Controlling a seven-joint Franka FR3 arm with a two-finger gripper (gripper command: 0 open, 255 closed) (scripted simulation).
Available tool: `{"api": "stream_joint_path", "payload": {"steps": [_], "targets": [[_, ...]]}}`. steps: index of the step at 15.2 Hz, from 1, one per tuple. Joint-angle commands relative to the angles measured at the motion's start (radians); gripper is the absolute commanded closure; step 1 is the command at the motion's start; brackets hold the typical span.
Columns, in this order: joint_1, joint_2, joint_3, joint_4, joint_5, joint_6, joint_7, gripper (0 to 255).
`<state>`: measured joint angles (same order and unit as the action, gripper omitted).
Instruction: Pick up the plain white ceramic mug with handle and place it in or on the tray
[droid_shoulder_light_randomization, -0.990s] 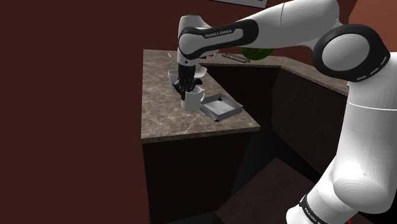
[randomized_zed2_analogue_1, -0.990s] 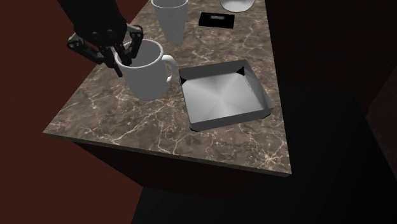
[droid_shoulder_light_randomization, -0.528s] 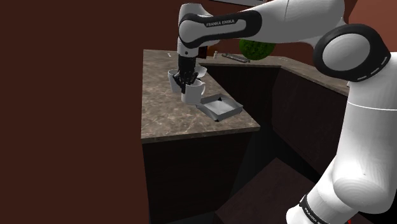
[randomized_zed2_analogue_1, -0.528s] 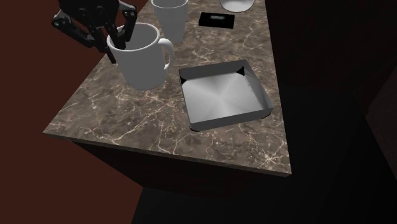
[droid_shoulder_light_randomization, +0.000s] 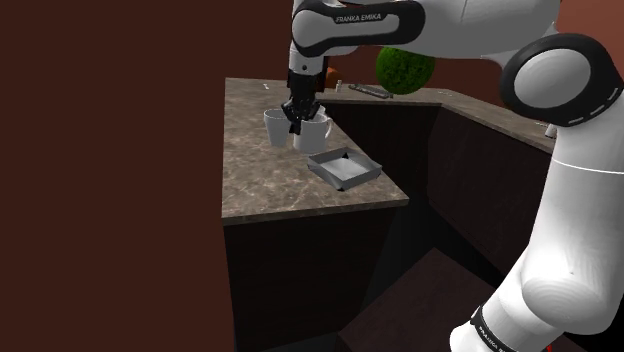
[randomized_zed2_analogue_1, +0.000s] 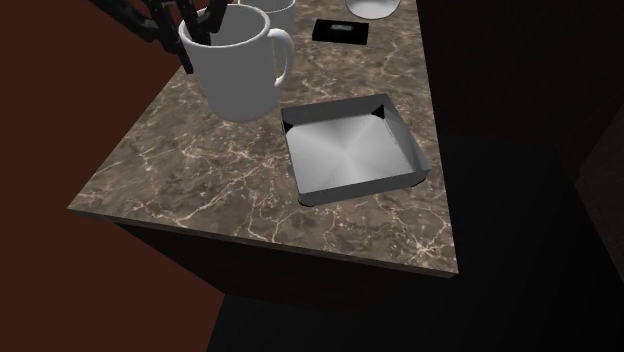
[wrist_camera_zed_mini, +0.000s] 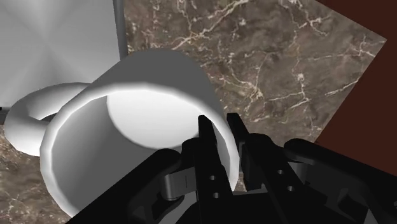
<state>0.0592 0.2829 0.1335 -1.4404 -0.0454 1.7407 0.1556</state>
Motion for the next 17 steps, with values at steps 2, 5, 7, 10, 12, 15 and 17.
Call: {"api": "stream_joint_path", "payload": {"steps": [2,5,7,10,12,15,17], "targets": [[-0.041,-0.058,-0.019,-0.071,0.013,0.014,-0.059,255],[-0.082,-0.101,-0.043,-0.117,0.024,0.018,-0.125,255],[-0.108,-0.125,-0.061,-0.14,0.03,0.019,-0.169,255],[-0.147,-0.153,-0.088,-0.165,0.037,0.016,-0.236,255],[-0.172,-0.167,-0.107,-0.175,0.041,0.012,-0.281,255],[-0.175,-0.17,-0.11,-0.205,0.041,0.039,-0.287,255],[-0.175,-0.17,-0.11,-0.232,0.041,0.066,-0.287,255]]}}
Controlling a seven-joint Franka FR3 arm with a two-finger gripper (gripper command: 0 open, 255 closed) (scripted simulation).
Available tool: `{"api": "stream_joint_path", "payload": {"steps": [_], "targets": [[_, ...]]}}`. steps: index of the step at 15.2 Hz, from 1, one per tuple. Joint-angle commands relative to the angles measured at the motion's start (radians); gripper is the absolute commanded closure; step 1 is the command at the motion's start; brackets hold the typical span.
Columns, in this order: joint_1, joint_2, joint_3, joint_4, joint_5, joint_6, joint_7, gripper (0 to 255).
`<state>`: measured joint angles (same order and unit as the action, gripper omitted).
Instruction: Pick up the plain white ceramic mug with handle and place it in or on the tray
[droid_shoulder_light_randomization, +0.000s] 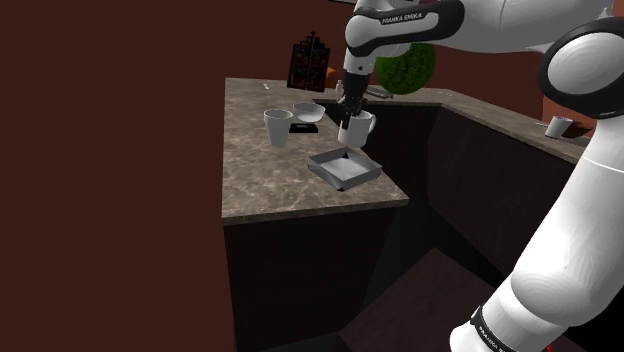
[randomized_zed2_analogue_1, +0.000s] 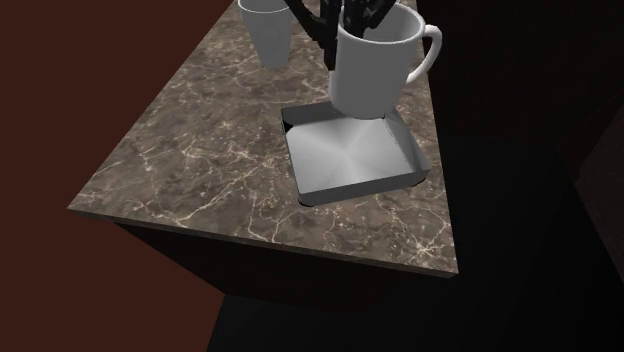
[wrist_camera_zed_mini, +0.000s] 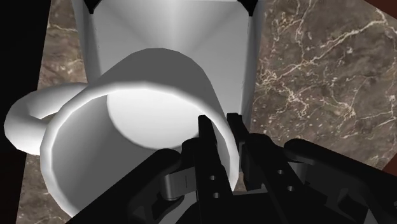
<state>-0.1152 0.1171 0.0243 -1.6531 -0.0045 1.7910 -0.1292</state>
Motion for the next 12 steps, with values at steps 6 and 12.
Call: {"api": "stream_joint_path", "payload": {"steps": [6,12], "targets": [[-0.001,0.0,-0.001,-0.094,0.0,0.095,-0.002,255],[-0.001,0.012,-0.001,-0.16,0.0,0.173,-0.001,255]]}}
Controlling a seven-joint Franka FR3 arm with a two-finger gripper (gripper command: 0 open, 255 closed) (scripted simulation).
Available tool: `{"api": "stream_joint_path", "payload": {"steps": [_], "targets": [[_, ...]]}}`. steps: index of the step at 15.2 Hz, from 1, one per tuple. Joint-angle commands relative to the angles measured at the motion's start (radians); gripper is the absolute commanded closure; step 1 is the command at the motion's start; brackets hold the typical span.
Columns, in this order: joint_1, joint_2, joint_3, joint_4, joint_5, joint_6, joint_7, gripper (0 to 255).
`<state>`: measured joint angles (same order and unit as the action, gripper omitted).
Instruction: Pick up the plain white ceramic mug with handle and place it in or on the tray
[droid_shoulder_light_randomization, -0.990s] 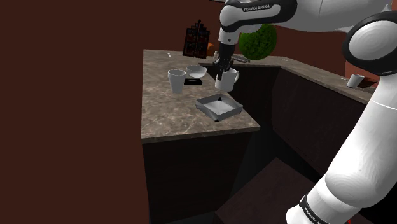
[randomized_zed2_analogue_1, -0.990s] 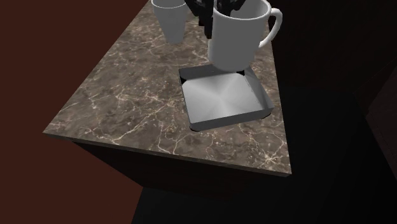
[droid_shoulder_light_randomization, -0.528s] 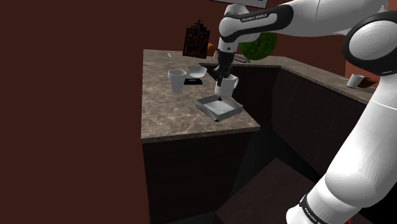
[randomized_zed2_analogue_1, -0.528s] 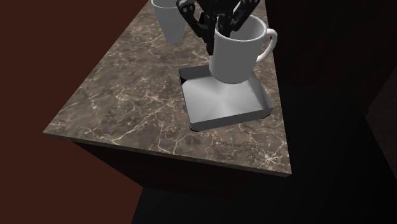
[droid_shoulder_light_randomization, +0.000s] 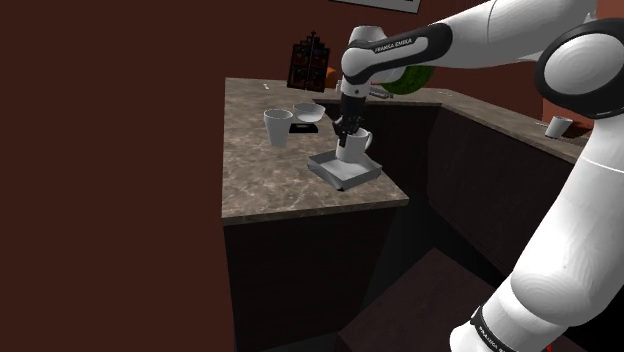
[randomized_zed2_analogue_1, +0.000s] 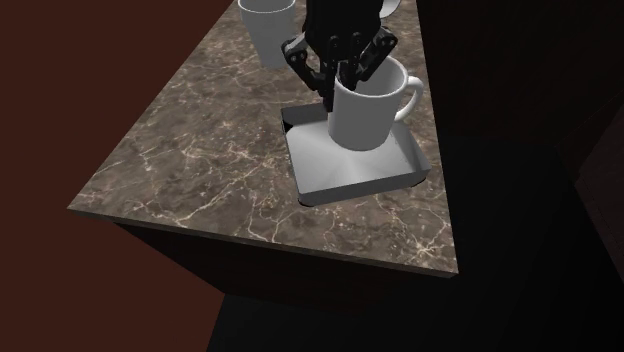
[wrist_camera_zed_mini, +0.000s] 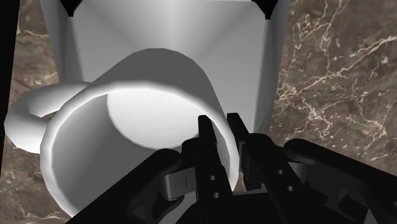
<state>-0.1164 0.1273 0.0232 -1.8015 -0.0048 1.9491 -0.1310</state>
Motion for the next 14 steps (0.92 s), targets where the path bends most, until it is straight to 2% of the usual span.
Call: {"api": "stream_joint_path", "payload": {"steps": [1,9,10,14], "targets": [[0.0,0.007,0.0,-0.029,0.0,0.037,0.001,255],[0.0,0.007,0.0,-0.029,0.0,0.037,0.001,255],[0.0,0.007,0.0,-0.029,0.0,0.037,0.0,0],[0.0,0.007,0.0,-0.029,0.0,0.037,0.001,0]]}}
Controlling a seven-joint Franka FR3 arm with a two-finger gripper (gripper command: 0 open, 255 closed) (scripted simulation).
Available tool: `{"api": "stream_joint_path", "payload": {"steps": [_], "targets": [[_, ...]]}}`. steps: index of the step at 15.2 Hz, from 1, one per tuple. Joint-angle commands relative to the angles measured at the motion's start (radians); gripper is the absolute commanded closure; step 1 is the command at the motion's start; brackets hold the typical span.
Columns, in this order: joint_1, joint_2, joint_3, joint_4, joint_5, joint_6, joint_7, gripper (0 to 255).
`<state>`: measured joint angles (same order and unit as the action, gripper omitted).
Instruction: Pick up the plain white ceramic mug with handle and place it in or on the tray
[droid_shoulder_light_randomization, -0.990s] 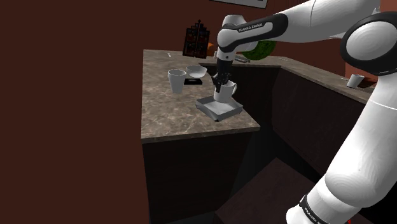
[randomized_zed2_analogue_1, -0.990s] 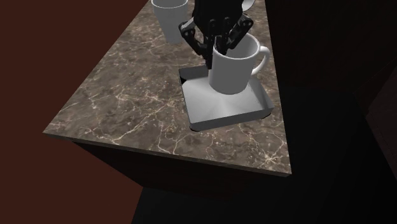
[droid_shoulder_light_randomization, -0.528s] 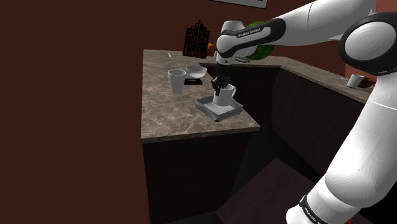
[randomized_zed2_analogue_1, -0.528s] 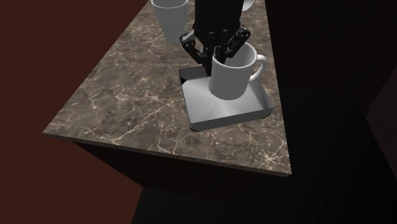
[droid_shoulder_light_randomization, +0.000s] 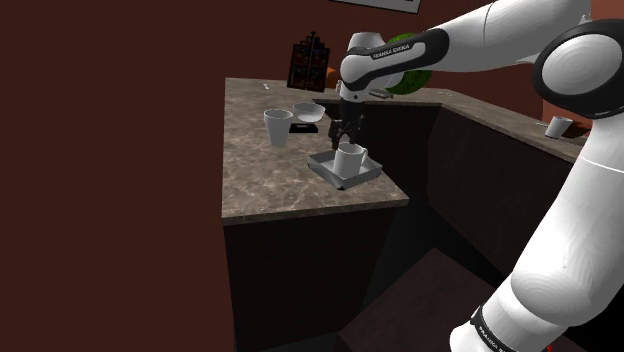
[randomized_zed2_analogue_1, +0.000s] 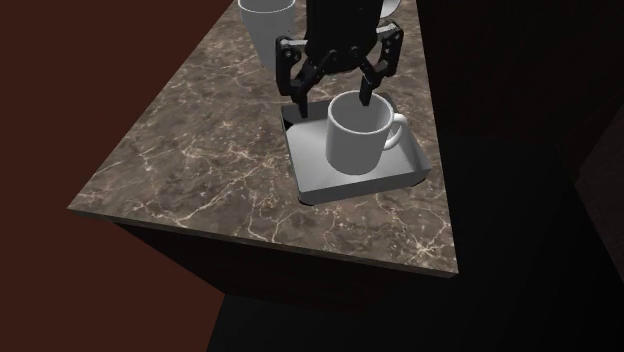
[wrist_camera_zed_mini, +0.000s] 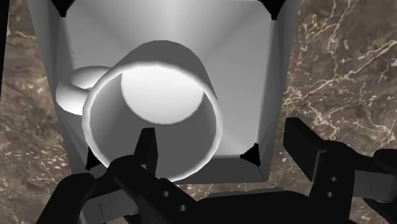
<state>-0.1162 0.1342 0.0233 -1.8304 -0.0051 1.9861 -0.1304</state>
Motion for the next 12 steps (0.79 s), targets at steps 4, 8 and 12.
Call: {"api": "stream_joint_path", "payload": {"steps": [4,8,12], "targets": [[0.0,-0.019,0.0,0.076,0.001,-0.096,-0.001,0],[0.0,-0.023,0.0,0.099,0.001,-0.121,-0.001,0],[0.0,-0.023,0.0,0.099,0.001,-0.121,-0.001,0]]}}
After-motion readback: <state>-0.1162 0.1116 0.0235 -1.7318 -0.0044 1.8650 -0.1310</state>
